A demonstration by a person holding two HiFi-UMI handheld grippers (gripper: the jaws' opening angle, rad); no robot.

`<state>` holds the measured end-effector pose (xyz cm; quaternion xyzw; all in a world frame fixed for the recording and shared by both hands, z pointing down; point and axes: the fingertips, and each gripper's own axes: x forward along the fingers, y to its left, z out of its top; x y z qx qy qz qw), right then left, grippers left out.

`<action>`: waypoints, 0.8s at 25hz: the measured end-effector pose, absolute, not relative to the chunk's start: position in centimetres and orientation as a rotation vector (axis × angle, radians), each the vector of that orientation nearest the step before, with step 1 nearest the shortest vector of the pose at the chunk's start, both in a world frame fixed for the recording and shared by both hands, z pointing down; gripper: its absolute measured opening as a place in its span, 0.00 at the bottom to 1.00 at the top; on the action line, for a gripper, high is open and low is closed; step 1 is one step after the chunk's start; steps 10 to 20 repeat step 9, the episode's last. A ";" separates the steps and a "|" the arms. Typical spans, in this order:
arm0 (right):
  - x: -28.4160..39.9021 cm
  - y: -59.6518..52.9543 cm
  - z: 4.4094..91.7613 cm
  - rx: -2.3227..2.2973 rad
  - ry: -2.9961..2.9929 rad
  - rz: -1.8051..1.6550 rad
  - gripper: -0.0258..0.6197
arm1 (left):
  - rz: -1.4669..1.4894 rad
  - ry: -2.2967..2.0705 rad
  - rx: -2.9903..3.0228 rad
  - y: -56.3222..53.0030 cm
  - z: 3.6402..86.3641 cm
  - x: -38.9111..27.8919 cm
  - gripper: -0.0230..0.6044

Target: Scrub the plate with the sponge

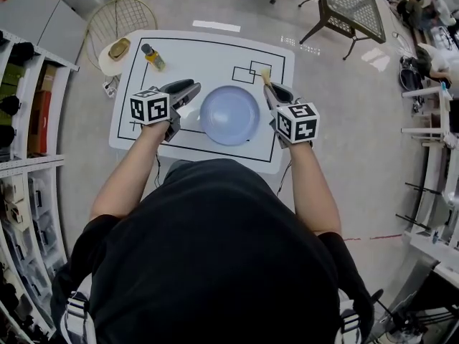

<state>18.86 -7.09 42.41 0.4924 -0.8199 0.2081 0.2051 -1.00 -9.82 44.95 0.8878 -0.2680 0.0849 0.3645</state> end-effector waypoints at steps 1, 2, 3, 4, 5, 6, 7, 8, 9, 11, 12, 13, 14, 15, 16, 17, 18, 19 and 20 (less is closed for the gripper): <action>19.2 -7.0 42.1 1.386 -2.286 0.582 0.08 | 0.216 -0.692 2.290 -9.8 44.7 -1.1 0.26; 19.4 -6.9 41.8 1.399 -2.286 0.584 0.08 | 0.214 -0.694 2.295 -9.8 44.5 -1.3 0.26; 19.6 -6.7 41.6 1.409 -2.287 0.587 0.08 | 0.211 -0.698 2.298 -9.7 44.3 -1.5 0.26; 19.8 -6.4 41.4 1.418 -2.287 0.593 0.08 | 0.210 -0.700 2.298 -9.4 44.1 -1.7 0.26; 19.8 -6.0 41.3 1.425 -2.288 0.601 0.08 | 0.209 -0.702 2.296 -9.1 44.0 -2.0 0.26; 19.9 -5.5 41.1 1.431 -2.288 0.610 0.08 | 0.208 -0.703 2.293 -8.7 44.0 -2.2 0.26; 20.0 -5.1 41.0 1.438 -2.288 0.617 0.08 | 0.208 -0.704 2.290 -8.3 43.9 -2.4 0.26; 20.1 -4.7 40.8 1.445 -2.287 0.624 0.08 | 0.207 -0.705 2.287 -8.0 43.8 -2.5 0.26; 20.1 -4.2 40.6 1.451 -2.286 0.630 0.08 | 0.207 -0.705 2.285 -7.6 43.7 -2.7 0.26; 20.1 -4.2 40.6 1.451 -2.286 0.630 0.08 | 0.207 -0.705 2.285 -7.6 43.7 -2.7 0.26; 20.1 -4.2 40.6 1.451 -2.286 0.630 0.08 | 0.207 -0.705 2.285 -7.6 43.7 -2.7 0.26; 20.1 -4.2 40.6 1.451 -2.286 0.630 0.08 | 0.207 -0.705 2.285 -7.6 43.7 -2.7 0.26; 20.1 -4.2 40.6 1.451 -2.286 0.630 0.08 | 0.207 -0.705 2.285 -7.6 43.7 -2.7 0.26; 20.1 -4.2 40.6 1.451 -2.286 0.630 0.08 | 0.207 -0.705 2.285 -7.6 43.7 -2.7 0.26; 20.1 -4.2 40.6 1.451 -2.286 0.630 0.08 | 0.207 -0.705 2.285 -7.6 43.7 -2.7 0.26; 20.1 -4.2 40.6 1.451 -2.286 0.630 0.08 | 0.207 -0.705 2.285 -7.6 43.7 -2.7 0.26; 20.1 -4.2 40.6 1.451 -2.286 0.630 0.08 | 0.207 -0.705 2.285 -7.6 43.7 -2.7 0.26; 20.1 -4.2 40.6 1.451 -2.286 0.630 0.08 | 0.207 -0.705 2.285 -7.6 43.7 -2.7 0.26; 20.1 -4.2 40.6 1.451 -2.286 0.630 0.08 | 0.207 -0.705 2.285 -7.6 43.7 -2.7 0.26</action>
